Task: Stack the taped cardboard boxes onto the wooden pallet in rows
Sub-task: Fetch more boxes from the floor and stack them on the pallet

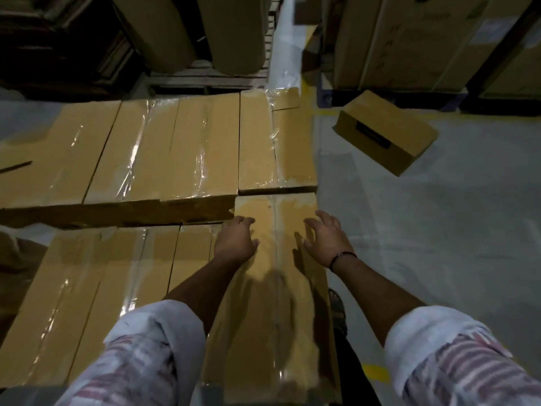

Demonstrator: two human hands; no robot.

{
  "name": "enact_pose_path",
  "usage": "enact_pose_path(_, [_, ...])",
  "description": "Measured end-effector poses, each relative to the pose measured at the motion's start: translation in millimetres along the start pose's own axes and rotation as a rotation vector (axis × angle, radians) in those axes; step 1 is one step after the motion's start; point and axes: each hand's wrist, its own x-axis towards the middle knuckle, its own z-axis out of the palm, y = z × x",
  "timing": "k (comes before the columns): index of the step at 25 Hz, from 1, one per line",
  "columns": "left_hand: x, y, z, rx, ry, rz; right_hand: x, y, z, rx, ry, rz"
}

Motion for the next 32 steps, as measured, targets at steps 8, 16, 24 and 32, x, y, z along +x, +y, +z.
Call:
enact_pose_path(8, [164.9,4.4,20.7,-0.075,0.075,-0.303,206.9,54.0,6.9,0.061,-0.064,-0.034])
enact_pose_path(16, [206.3,-2.3,29.4,-0.142,0.113,-0.282,243.8,59.0,34.2,0.138,-0.003,-0.045])
enact_pose_path(24, [203.2,-8.8,30.7,-0.257,0.186,-0.301,234.0,56.7,41.1,0.094,0.037,-0.067])
enact_pose_path(32, [196.8,-18.3,34.9,-0.182,0.236,-0.263,222.1,53.0,41.6,-0.034,0.019,-0.066])
